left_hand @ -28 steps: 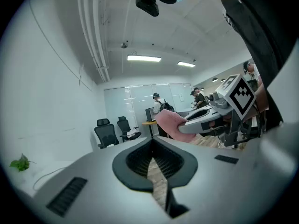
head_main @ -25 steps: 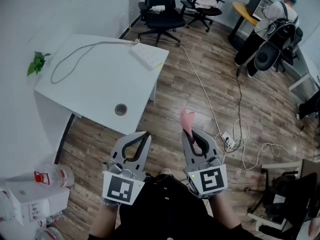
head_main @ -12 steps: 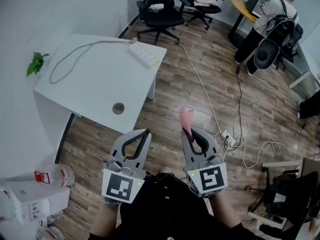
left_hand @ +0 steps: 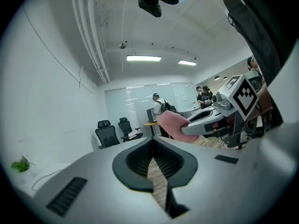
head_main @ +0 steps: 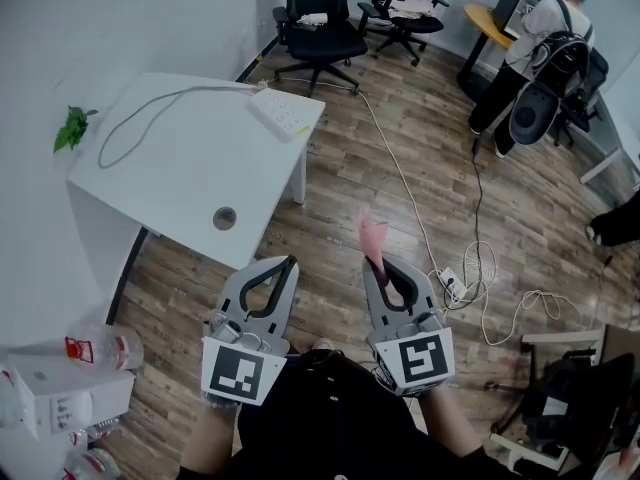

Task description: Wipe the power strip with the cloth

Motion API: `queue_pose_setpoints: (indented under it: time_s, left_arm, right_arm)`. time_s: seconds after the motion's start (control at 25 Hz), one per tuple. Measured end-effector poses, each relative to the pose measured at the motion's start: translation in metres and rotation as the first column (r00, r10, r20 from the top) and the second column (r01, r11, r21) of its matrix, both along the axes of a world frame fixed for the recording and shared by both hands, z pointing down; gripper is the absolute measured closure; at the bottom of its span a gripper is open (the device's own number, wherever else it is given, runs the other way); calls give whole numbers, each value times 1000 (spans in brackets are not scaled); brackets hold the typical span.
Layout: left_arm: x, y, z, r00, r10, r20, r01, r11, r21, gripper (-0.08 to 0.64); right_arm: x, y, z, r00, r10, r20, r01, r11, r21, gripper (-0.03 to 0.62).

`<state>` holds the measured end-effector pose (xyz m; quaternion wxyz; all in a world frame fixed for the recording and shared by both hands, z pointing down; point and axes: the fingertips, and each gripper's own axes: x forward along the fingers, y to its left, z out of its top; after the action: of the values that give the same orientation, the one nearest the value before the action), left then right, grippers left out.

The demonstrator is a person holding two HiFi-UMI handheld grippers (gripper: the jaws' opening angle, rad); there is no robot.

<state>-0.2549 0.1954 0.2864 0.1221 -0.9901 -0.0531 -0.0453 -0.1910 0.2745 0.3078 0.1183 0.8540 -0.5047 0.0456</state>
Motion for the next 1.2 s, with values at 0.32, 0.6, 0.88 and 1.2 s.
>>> queue_pose_setpoints:
  time_s: [0.32, 0.6, 0.88, 1.2]
  left_arm:
    - [8, 25, 7, 1000, -25, 3, 25, 999, 23, 546]
    - [20, 21, 9, 999, -37, 10, 37, 999, 33, 546]
    - [54, 5, 10, 1000, -25, -11, 25, 999, 30, 546]
    - [112, -26, 1, 1000, -5, -30, 6, 999, 38, 546]
  right_arm:
    - [10, 30, 13, 1000, -10, 9, 10, 1000, -1, 538]
    - [20, 32, 16, 1000, -5, 20, 5, 1000, 5, 538]
    - [51, 13, 16, 1000, 0, -5, 0, 1000, -5, 538]
    - [114, -16, -1, 999, 32, -34, -32, 999, -1, 538]
